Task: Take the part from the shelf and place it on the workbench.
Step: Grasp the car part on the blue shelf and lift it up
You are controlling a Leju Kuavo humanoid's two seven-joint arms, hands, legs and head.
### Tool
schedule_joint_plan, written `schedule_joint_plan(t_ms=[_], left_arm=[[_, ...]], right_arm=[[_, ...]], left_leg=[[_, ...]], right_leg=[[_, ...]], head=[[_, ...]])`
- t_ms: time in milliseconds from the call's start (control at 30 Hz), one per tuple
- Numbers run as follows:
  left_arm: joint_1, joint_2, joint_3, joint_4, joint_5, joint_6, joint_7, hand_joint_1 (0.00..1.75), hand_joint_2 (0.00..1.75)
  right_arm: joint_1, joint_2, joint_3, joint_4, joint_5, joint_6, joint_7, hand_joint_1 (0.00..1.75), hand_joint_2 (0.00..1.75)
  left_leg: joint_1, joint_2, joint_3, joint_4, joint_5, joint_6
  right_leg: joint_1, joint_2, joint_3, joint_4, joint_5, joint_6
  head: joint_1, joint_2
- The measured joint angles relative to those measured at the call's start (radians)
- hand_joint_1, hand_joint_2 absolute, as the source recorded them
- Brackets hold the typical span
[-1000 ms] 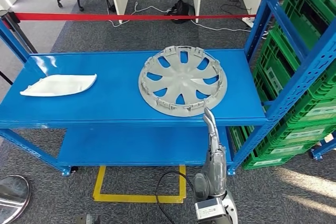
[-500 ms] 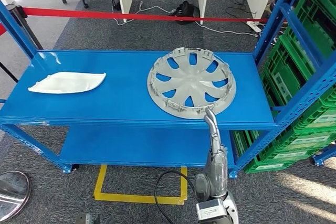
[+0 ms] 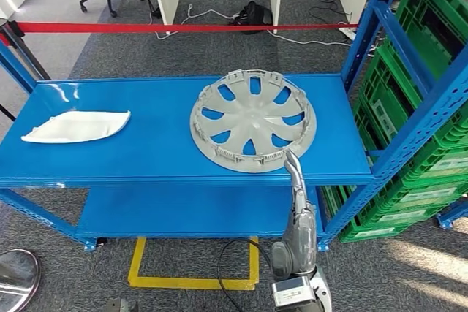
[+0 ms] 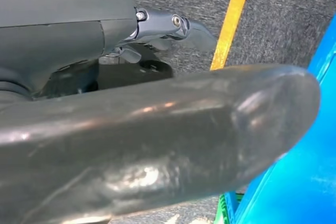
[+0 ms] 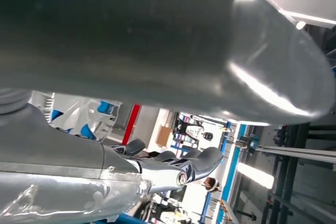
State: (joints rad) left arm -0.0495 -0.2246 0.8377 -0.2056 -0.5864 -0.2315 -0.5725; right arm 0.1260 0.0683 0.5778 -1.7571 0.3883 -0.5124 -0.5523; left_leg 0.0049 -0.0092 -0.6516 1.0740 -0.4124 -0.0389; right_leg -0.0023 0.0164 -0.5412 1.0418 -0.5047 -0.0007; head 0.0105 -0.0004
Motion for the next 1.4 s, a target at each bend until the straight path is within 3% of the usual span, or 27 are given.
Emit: schedule_joint_plan(t_ms=[67, 200, 267, 333, 367, 400, 467, 533, 700, 767, 833, 867, 900, 933, 1000, 1033, 1100, 1200, 1267, 1333, 1367, 1400], left_arm=[[-0.002, -0.001, 0.002, 0.0, 0.0, 0.001, 0.001, 0.0, 0.0], [-0.002, -0.002, 0.005, 0.0, 0.001, 0.001, 0.001, 0.0, 0.0], [-0.003, -0.003, 0.007, 0.0, 0.001, 0.001, 0.001, 0.0, 0.0], [-0.003, -0.003, 0.011, 0.0, 0.001, 0.001, 0.001, 0.0, 0.0], [-0.002, -0.003, 0.013, 0.0, 0.001, 0.001, 0.001, 0.0, 0.0], [-0.002, -0.003, 0.014, 0.0, 0.001, 0.001, 0.001, 0.0, 0.0], [-0.002, -0.003, 0.015, 0.0, 0.0, 0.003, 0.001, 0.0, 0.0], [-0.003, -0.003, 0.016, 0.0, -0.002, 0.006, 0.002, 0.0, 0.0], [-0.003, -0.003, 0.017, 0.0, -0.009, 0.012, 0.004, 0.0, 0.0], [-0.005, -0.003, 0.017, 0.0, -0.01, 0.012, 0.004, 0.0, 0.0], [-0.004, -0.004, 0.018, 0.0, -0.013, 0.01, 0.004, 0.0, 0.0], [-0.004, -0.004, 0.018, 0.0, -0.016, 0.009, 0.004, 0.0, 0.0], [-0.004, -0.004, 0.018, 0.0, -0.019, 0.006, 0.004, 0.0, 0.0], [-0.005, -0.004, 0.018, 0.0, -0.024, 0.003, 0.004, 0.0, 0.0], [-0.009, -0.004, 0.017, 0.0, -0.035, -0.003, 0.004, 0.0, 0.0], [-0.012, -0.004, 0.016, 0.0, -0.04, -0.006, 0.005, 0.0, 0.0], [-0.019, -0.006, 0.014, 0.0, -0.05, -0.011, 0.009, 0.0, 0.0], [-0.022, -0.01, 0.007, 0.0, -0.061, -0.018, 0.015, 0.0, 0.0], [-0.024, -0.011, -0.001, 0.0, -0.068, -0.022, 0.02, 0.0, 0.0], [-0.027, -0.012, -0.008, 0.0, -0.077, -0.026, 0.028, 0.0, 0.0], [-0.028, -0.012, -0.01, 0.0, -0.081, -0.028, 0.031, 0.0, 0.0], [-0.029, -0.012, -0.012, 0.0, -0.085, -0.03, 0.034, 0.0, 0.0]], right_arm=[[0.0, 0.0, 0.0, 0.0, 0.0, 0.0, 0.0, 0.0, 0.0], [0.0, 0.0, 0.0, -0.003, 0.001, -0.001, 0.0, 0.0, 0.0], [-0.001, 0.0, -0.001, -0.005, 0.002, -0.001, 0.0, 0.0, 0.0], [0.0, -0.001, -0.001, -0.005, 0.002, -0.001, 0.0, 0.0, 0.0], [0.0, -0.001, -0.001, -0.005, 0.001, -0.001, 0.0, 0.0, 0.0], [0.0, -0.001, -0.001, -0.005, 0.001, -0.001, 0.0, 0.0, 0.0], [0.001, -0.002, -0.001, -0.005, 0.002, -0.002, 0.0, 0.0, 0.0], [0.001, -0.002, 0.0, -0.006, 0.002, -0.003, 0.001, 0.0, 0.0], [0.003, -0.002, 0.001, -0.006, 0.006, -0.003, 0.003, 0.0, 0.0], [0.002, -0.002, 0.002, -0.006, 0.012, -0.001, 0.004, 0.0, 0.0], [-0.001, -0.004, 0.003, -0.005, 0.031, 0.003, 0.009, 0.0, 0.0], [-0.007, -0.005, 0.005, -0.003, 0.05, 0.006, 0.013, 0.0, 0.0], [-0.014, -0.007, 0.007, 0.0, 0.073, 0.01, 0.02, 0.0, 0.0], [-0.025, -0.008, 0.01, 0.003, 0.098, 0.015, 0.027, 0.0, 0.0], [-0.055, -0.008, 0.016, 0.011, 0.148, 0.027, 0.043, 0.0, 0.0], [-0.076, -0.008, 0.02, 0.016, 0.17, 0.033, 0.051, 0.0, 0.0], [-0.127, -0.008, 0.027, 0.033, 0.21, 0.046, 0.069, 0.0, 0.0], [-0.194, -0.009, 0.033, 0.061, 0.25, 0.06, 0.092, 0.0, 0.0], [-0.235, -0.01, 0.041, 0.082, 0.28, 0.07, 0.109, 0.0, 0.0], [-0.282, -0.013, 0.053, 0.111, 0.311, 0.087, 0.131, 0.0, 0.0], [-0.304, -0.015, 0.06, 0.129, 0.323, 0.1, 0.143, 0.0, 0.0], [-0.327, -0.016, 0.067, 0.146, 0.332, 0.114, 0.153, 0.0, 0.0]], left_leg=[[-0.003, 0.0, 0.029, -0.064, 0.014, 0.007], [0.002, -0.001, 0.04, -0.079, 0.007, 0.022], [0.004, 0.0, 0.045, -0.083, 0.005, 0.029], [0.005, 0.001, 0.048, -0.083, 0.0, 0.032], [0.005, 0.001, 0.05, -0.083, -0.002, 0.033], [0.005, 0.0, 0.054, -0.083, -0.005, 0.032], [0.007, -0.002, 0.067, -0.082, -0.013, 0.025], [0.005, -0.005, 0.074, -0.078, -0.019, 0.013], [0.005, -0.004, 0.069, -0.066, -0.031, -0.009], [0.005, -0.002, 0.031, 0.014, -0.08, -0.016], [0.004, -0.002, -0.033, 0.143, -0.136, -0.018], [0.004, -0.002, -0.054, 0.185, -0.144, -0.017], [0.004, -0.002, -0.06, 0.192, -0.133, -0.015], [0.004, -0.002, -0.046, 0.16, -0.105, -0.012], [0.002, -0.001, 0.014, 0.036, -0.04, -0.002], [0.001, -0.001, 0.041, -0.02, -0.022, 0.001], [-0.002, -0.001, 0.063, -0.07, -0.017, 0.006], [0.0, -0.002, 0.065, -0.082, -0.012, 0.02], [0.004, 0.0, 0.068, -0.087, -0.008, 0.028], [0.004, 0.002, 0.068, -0.087, -0.008, 0.031], [0.004, 0.003, 0.068, -0.087, -0.008, 0.032], [0.004, 0.003, 0.069, -0.086, -0.009, 0.032]], right_leg=[[0.003, 0.0, 0.002, -0.002, -0.009, 0.009], [0.003, -0.004, 0.001, 0.01, -0.032, 0.031], [0.002, -0.006, -0.047, 0.11, -0.085, 0.041], [0.0, -0.007, -0.12, 0.238, -0.131, 0.048], [-0.001, -0.008, -0.141, 0.265, -0.128, 0.05], [-0.002, -0.008, -0.144, 0.255, -0.104, 0.051], [-0.006, -0.009, -0.098, 0.135, -0.02, 0.053], [-0.008, -0.006, -0.05, 0.028, 0.029, 0.048], [-0.006, 0.001, -0.042, 0.006, 0.036, 0.014], [-0.008, -0.001, -0.042, 0.004, 0.038, 0.003], [-0.007, -0.003, -0.044, 0.004, 0.038, -0.002], [-0.006, -0.004, -0.045, 0.004, 0.038, -0.002], [-0.005, -0.003, -0.045, 0.004, 0.038, -0.003], [-0.004, -0.003, -0.044, 0.004, 0.038, -0.003], [-0.002, -0.002, -0.043, 0.005, 0.038, -0.001], [0.0, -0.001, -0.044, 0.006, 0.038, 0.002], [0.002, 0.0, -0.048, 0.004, 0.04, 0.012], [0.0, -0.002, -0.052, 0.007, 0.035, 0.029], [0.0, -0.006, -0.087, 0.082, -0.009, 0.039], [-0.001, -0.008, -0.151, 0.213, -0.067, 0.045], [-0.001, -0.008, -0.174, 0.259, -0.079, 0.047], [-0.002, -0.008, -0.181, 0.27, -0.07, 0.048]], head=[[0.001, 0.0], [0.003, 0.0], [0.005, 0.0], [0.006, 0.0], [0.006, 0.0], [0.006, 0.0], [0.006, 0.0], [0.006, 0.0], [0.001, 0.0], [-0.003, 0.0], [-0.006, 0.0], [-0.006, 0.0], [-0.006, 0.0], [-0.006, 0.0], [-0.006, 0.0], [-0.006, 0.0], [-0.005, 0.0], [-0.003, 0.0], [0.003, 0.0], [0.008, 0.0], [0.008, 0.0], [0.008, 0.0]])
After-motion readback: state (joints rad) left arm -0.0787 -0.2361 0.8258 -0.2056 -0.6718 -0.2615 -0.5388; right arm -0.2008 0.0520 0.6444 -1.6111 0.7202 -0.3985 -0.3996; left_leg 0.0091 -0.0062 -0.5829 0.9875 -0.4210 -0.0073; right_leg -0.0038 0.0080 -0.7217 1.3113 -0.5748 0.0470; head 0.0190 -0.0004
